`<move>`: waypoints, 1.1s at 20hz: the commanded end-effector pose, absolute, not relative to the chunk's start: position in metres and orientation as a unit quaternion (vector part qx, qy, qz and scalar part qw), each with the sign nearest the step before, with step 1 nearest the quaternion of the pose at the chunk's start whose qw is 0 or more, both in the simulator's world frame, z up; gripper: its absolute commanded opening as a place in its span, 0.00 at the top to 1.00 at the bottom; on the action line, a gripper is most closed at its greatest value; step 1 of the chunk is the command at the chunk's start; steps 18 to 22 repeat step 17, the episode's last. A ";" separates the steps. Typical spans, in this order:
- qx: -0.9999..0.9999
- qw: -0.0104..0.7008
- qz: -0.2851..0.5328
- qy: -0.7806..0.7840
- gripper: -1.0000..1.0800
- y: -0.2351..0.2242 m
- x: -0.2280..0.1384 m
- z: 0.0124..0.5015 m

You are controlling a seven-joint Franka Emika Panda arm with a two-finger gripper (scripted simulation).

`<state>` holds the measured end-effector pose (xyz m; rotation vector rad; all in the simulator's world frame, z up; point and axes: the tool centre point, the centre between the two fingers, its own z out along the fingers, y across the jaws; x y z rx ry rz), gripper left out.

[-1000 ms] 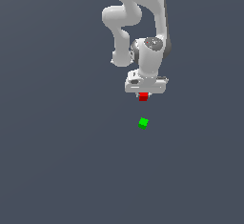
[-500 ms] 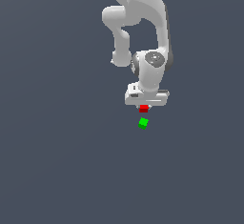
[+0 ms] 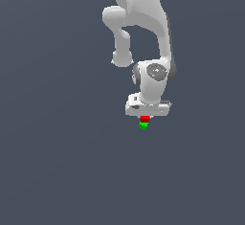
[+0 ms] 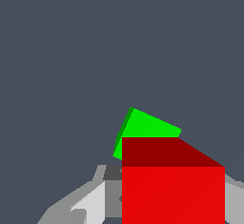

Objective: Stack the red cube on top of the green cube.

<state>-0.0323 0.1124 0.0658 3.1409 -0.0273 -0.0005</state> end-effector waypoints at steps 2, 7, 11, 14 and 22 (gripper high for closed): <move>1.000 0.000 0.000 -0.009 1.00 0.113 -0.023 0.063; 1.000 0.000 0.000 -0.009 1.00 0.113 -0.019 0.062; 1.000 0.000 0.000 -0.009 0.04 0.113 -0.019 0.062; 1.000 0.000 0.000 -0.009 0.04 0.113 -0.019 0.062; 1.000 0.000 0.000 -0.009 0.04 0.113 -0.019 0.062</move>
